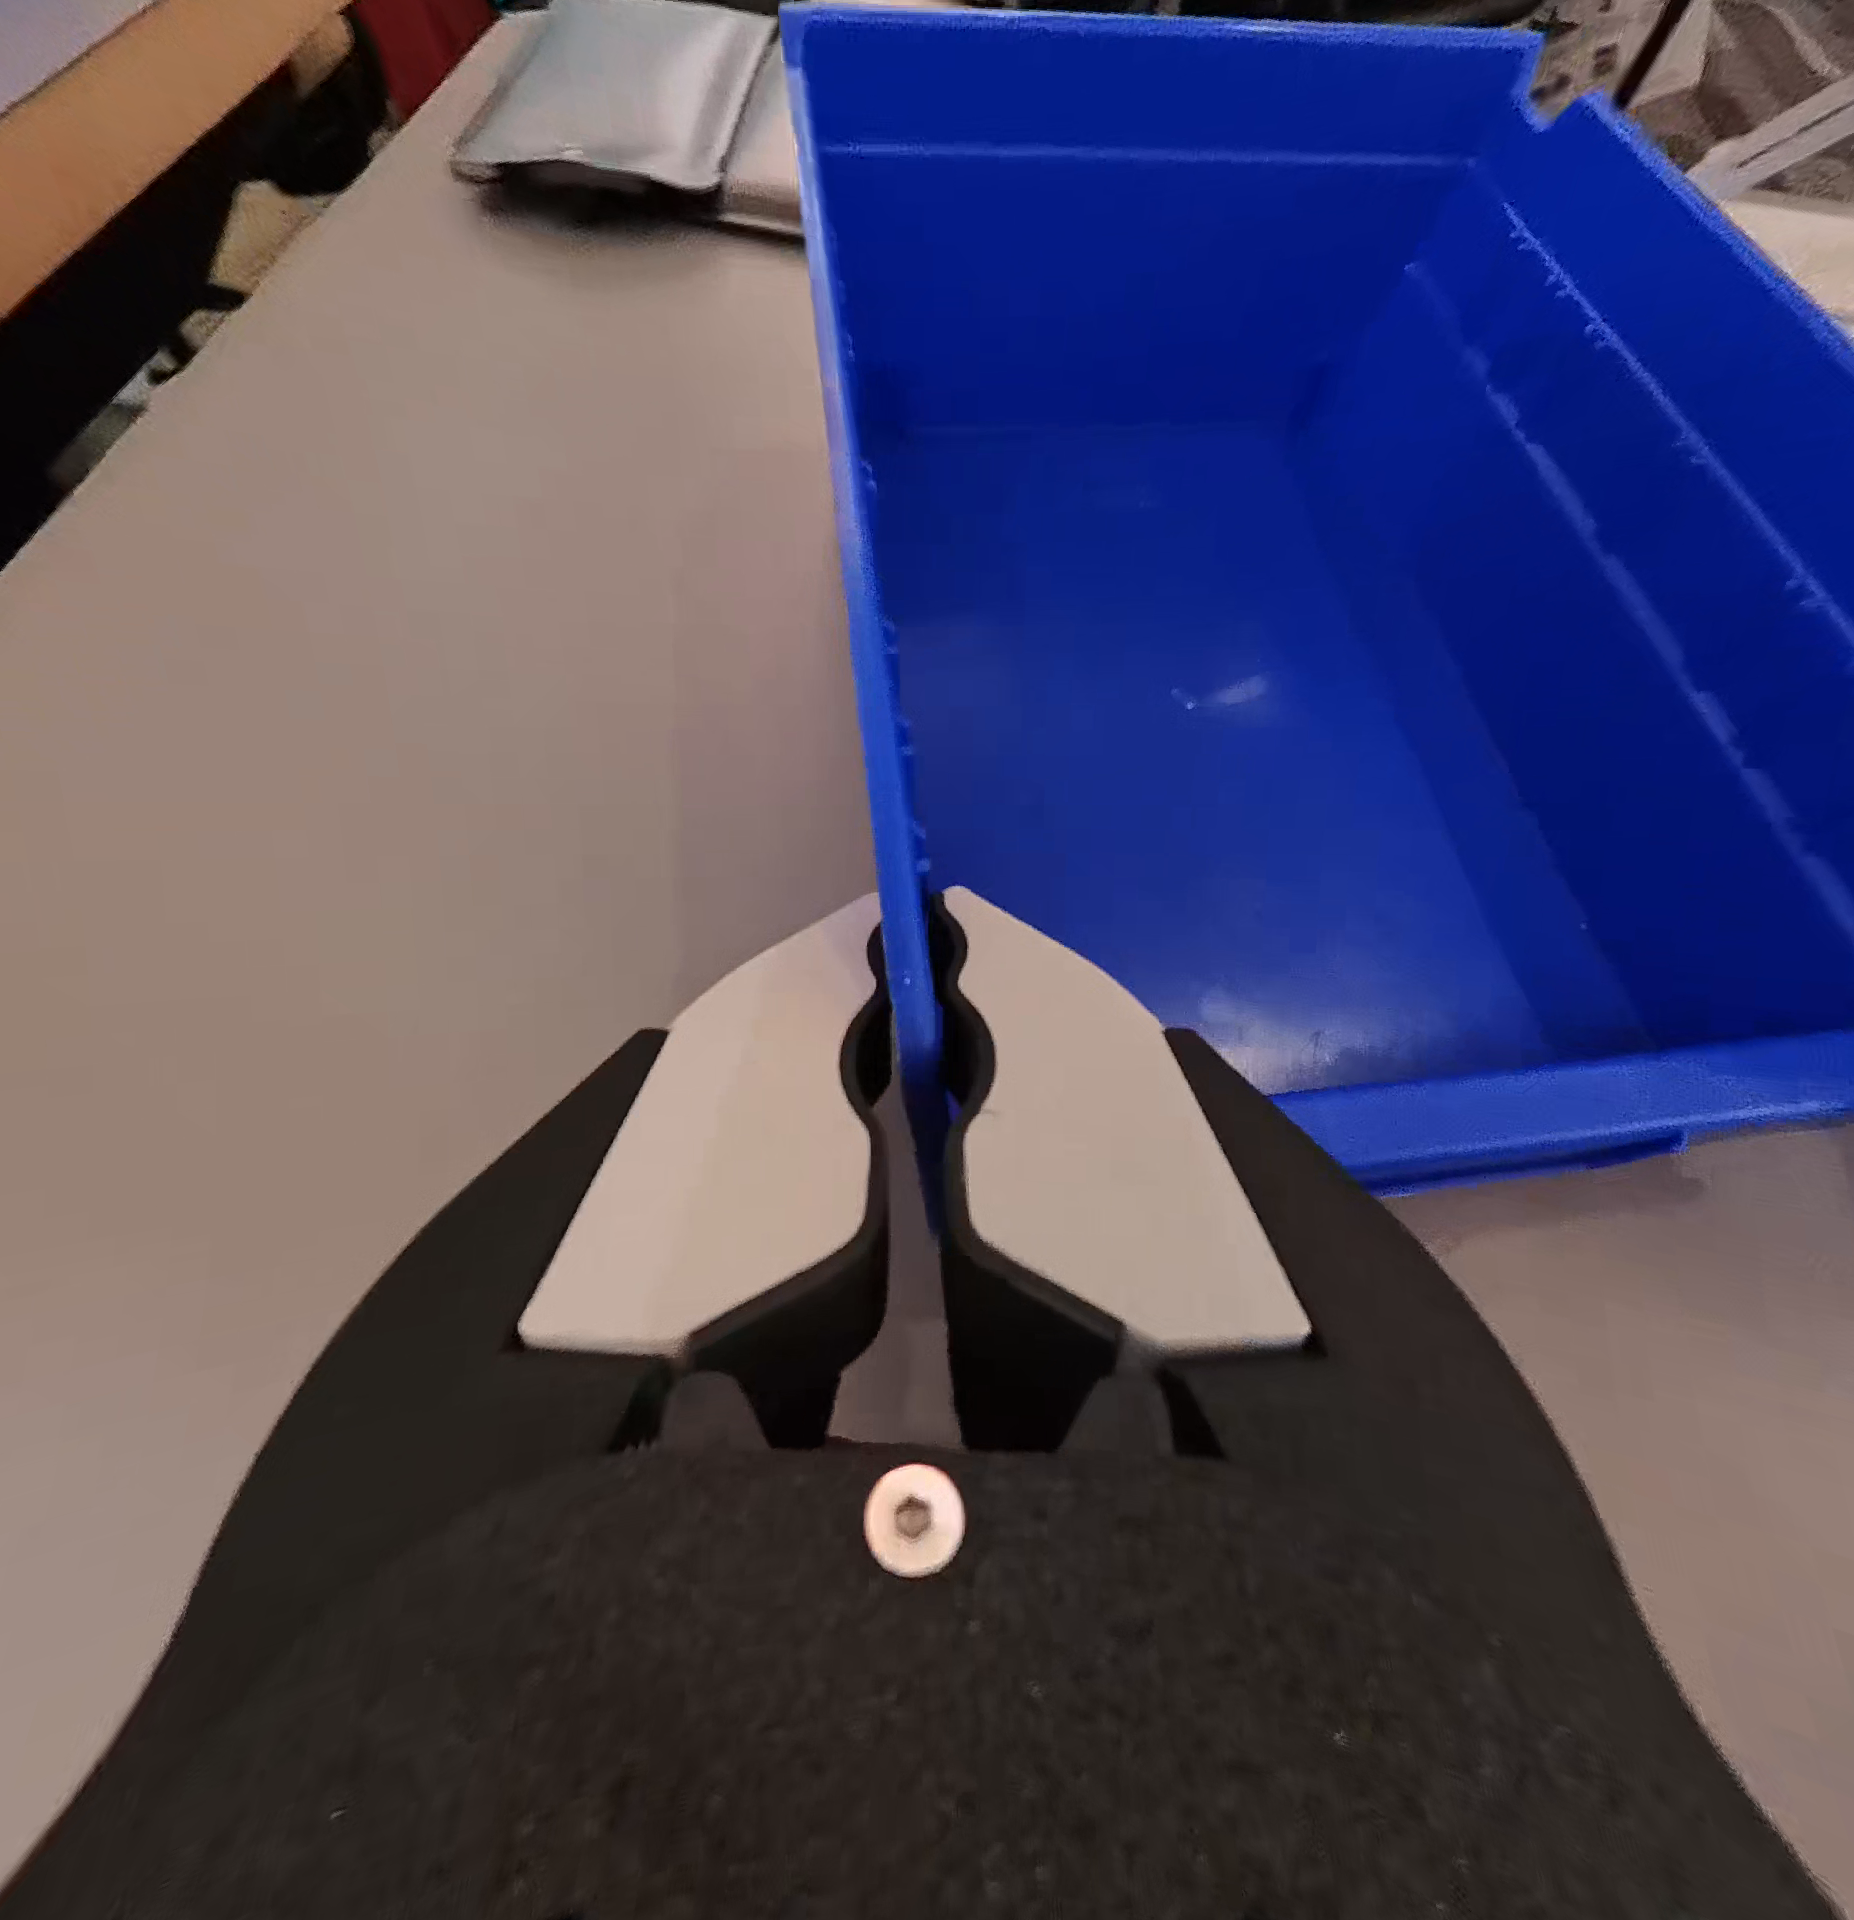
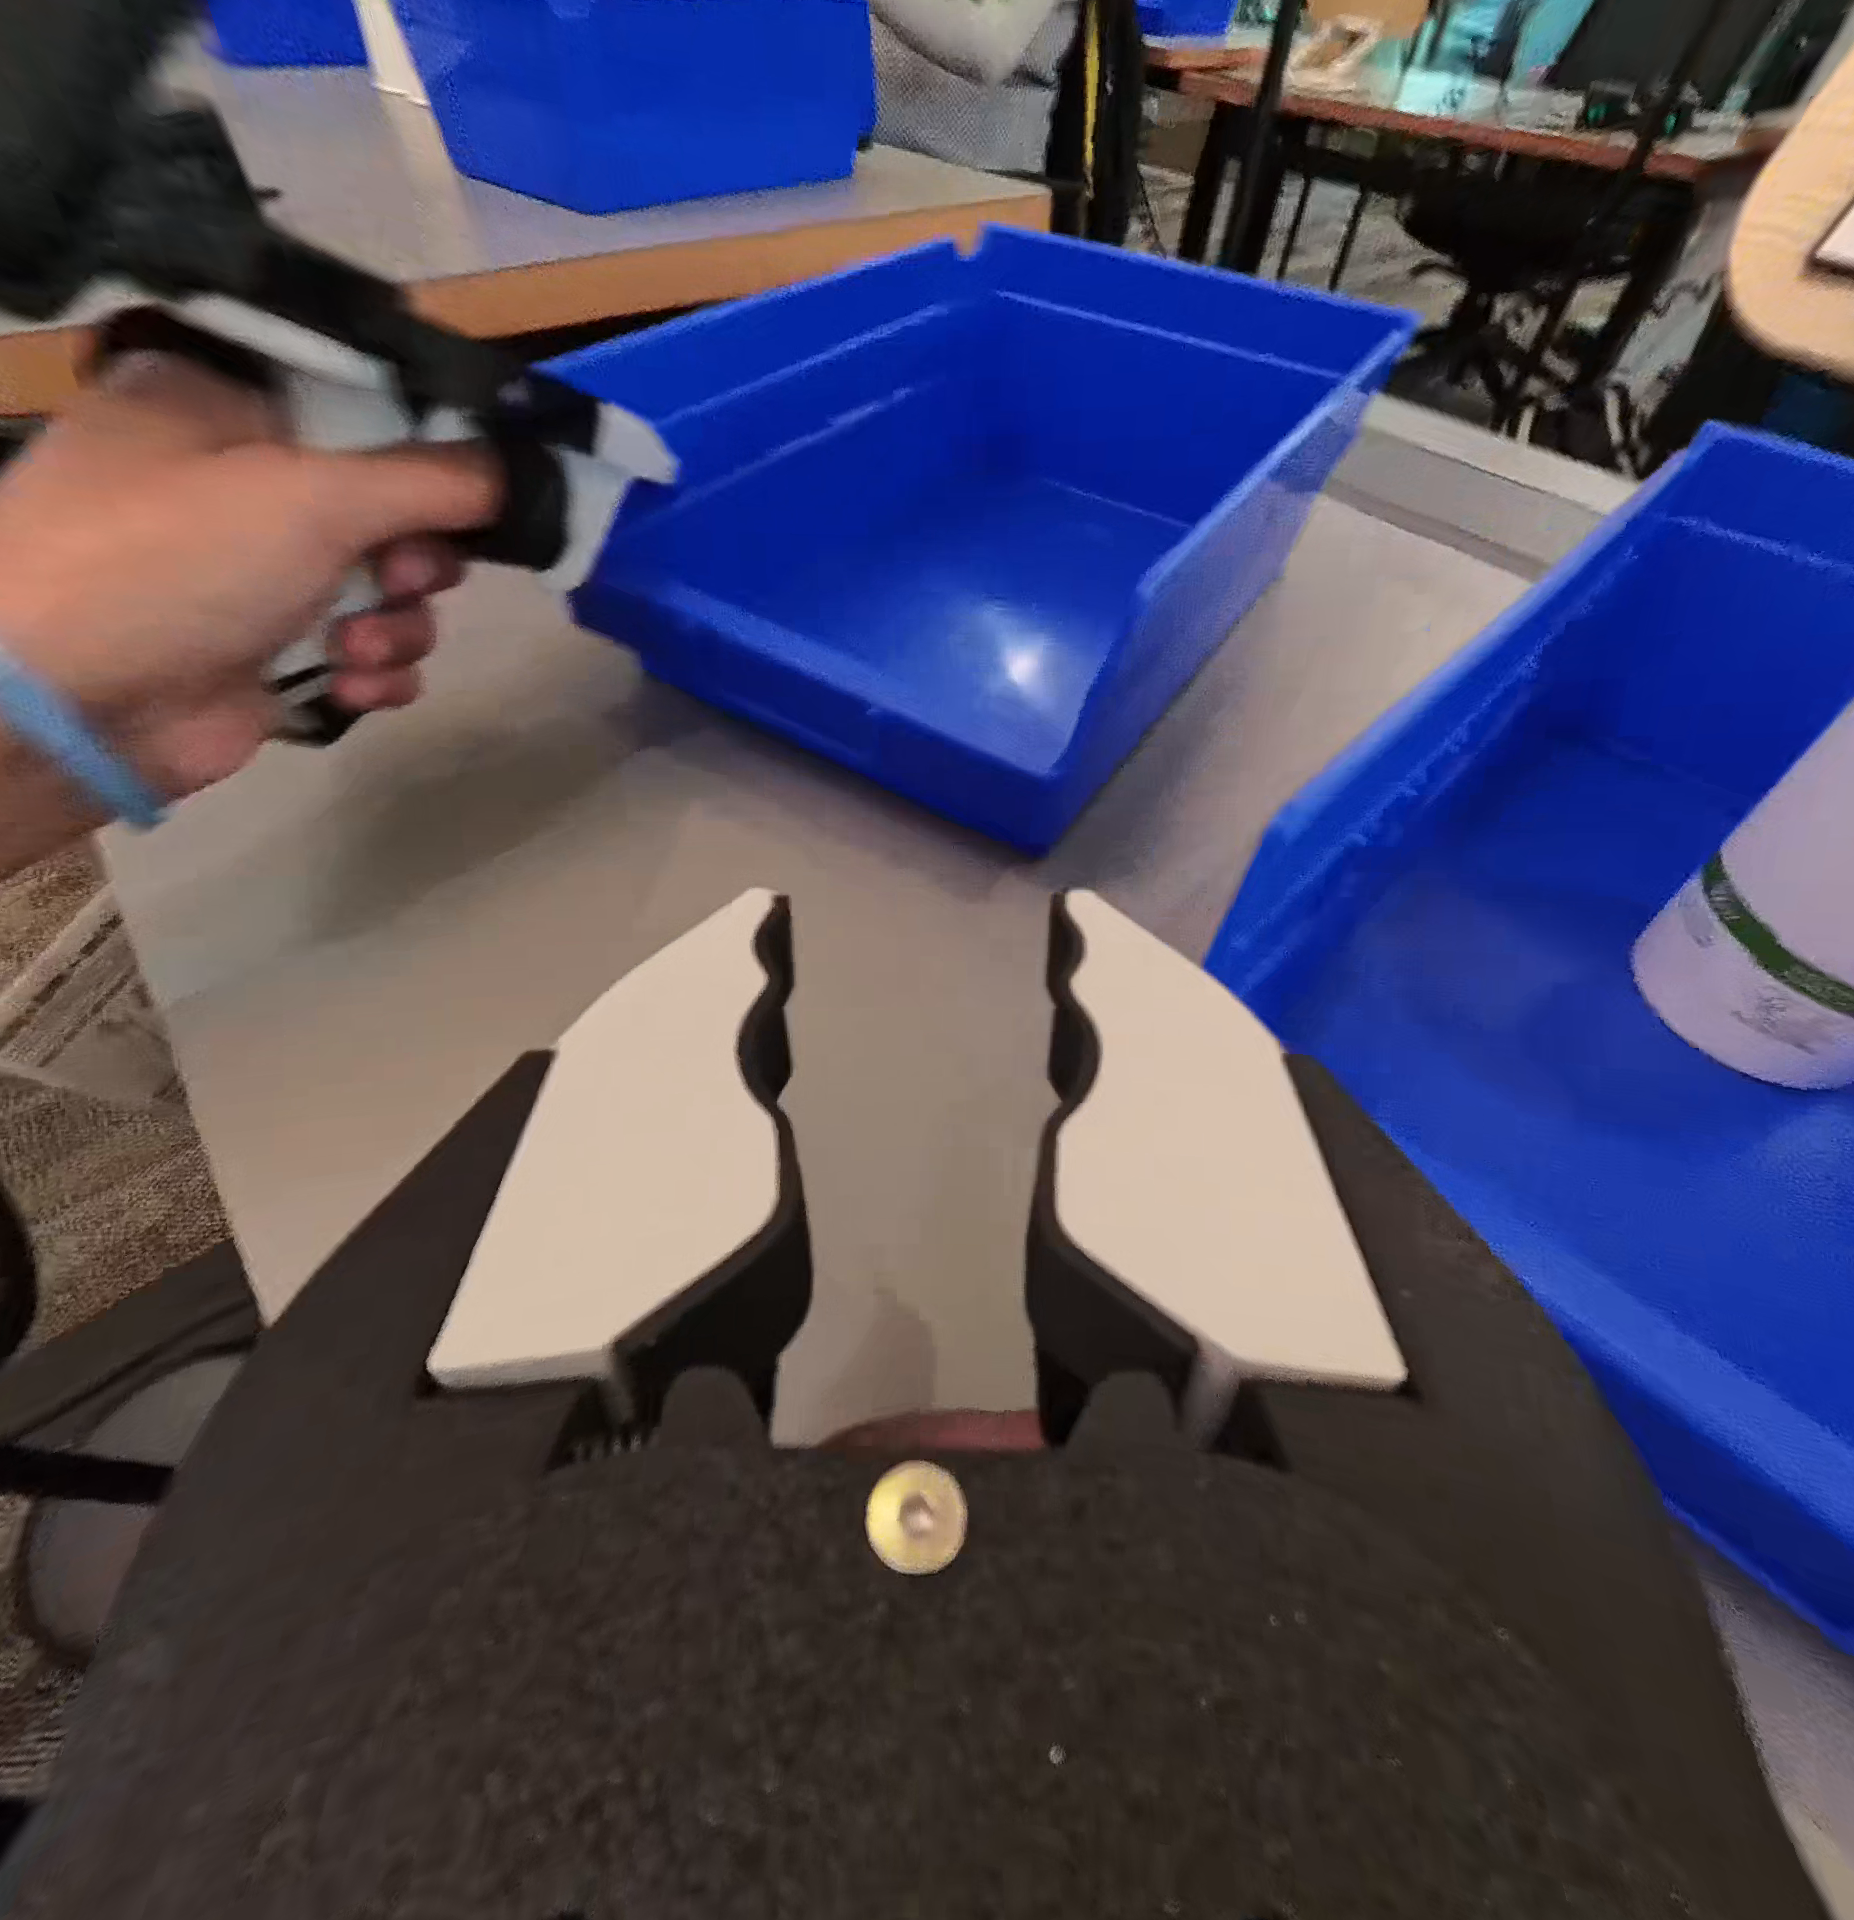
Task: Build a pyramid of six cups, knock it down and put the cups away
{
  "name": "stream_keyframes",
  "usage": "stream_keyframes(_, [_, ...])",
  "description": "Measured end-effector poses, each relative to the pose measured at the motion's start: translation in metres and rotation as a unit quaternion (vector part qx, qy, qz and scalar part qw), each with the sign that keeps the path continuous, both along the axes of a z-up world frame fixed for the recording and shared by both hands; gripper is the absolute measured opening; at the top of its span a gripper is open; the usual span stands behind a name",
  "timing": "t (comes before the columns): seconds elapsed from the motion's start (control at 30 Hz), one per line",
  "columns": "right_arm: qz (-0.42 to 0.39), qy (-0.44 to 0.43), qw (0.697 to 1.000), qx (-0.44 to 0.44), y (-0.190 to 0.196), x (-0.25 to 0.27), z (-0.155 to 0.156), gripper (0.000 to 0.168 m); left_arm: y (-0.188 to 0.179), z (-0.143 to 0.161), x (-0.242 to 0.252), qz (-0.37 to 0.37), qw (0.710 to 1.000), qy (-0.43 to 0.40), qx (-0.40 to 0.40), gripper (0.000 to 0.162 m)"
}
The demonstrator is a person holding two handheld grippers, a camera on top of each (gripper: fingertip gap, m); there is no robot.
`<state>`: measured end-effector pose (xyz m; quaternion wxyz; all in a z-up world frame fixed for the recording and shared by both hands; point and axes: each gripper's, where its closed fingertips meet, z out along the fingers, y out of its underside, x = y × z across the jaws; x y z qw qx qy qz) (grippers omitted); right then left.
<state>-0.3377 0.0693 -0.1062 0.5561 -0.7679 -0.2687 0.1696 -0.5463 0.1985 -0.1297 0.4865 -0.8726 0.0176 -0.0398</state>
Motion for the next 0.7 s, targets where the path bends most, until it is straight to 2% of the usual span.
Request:
stream_keyframes(0.1, [-0.026,0.013,0.999,-0.032,0.019,-0.021,-0.01,0.063,-0.04,0.0,-0.017,0.028,1.0,-0.007,0.003,0.003])
stream_keyframes(0.2, [-0.071,0.029,0.996,-0.047,0.034,-0.035,-0.017,0.062,-0.078,0.001,-0.028,0.044,0.999,-0.015,0.011,0.004])
stream_keyframes(0.3, [-0.064,0.05,0.994,-0.072,0.032,-0.065,-0.02,0.057,-0.108,0.001,-0.037,0.051,0.998,-0.022,0.015,0.005])
stream_keyframes(0.33, [-0.072,0.043,0.994,-0.067,0.032,-0.07,-0.019,0.048,-0.117,0.001,-0.039,0.055,0.998,-0.026,0.018,0.004])
stream_keyframes(0.37, [-0.08,0.029,0.995,-0.058,0.033,-0.074,-0.018,0.03,-0.125,0.001,-0.039,0.056,0.998,-0.028,0.02,0.005])
stream_keyframes(0.43, [-0.097,0.019,0.993,-0.067,0.032,-0.075,-0.017,0.019,-0.138,0.002,-0.042,0.066,0.997,-0.026,0.028,0.005])
stream_keyframes(0.47, [-0.101,0.025,0.991,-0.08,0.031,-0.075,-0.017,0.005,-0.145,0.003,-0.046,0.076,0.996,-0.023,0.033,0.005])
stream_keyframes(0.57, [-0.087,0.013,0.995,-0.052,0.027,-0.073,0.001,0.004,-0.159,0.017,-0.044,0.08,0.995,-0.017,0.064,0.006])
stream_keyframes(0.7, [-0.104,0.027,0.994,0.035,0.026,-0.039,0.064,0.004,-0.153,0.07,-0.018,0.064,0.99,0.017,0.125,0.004])
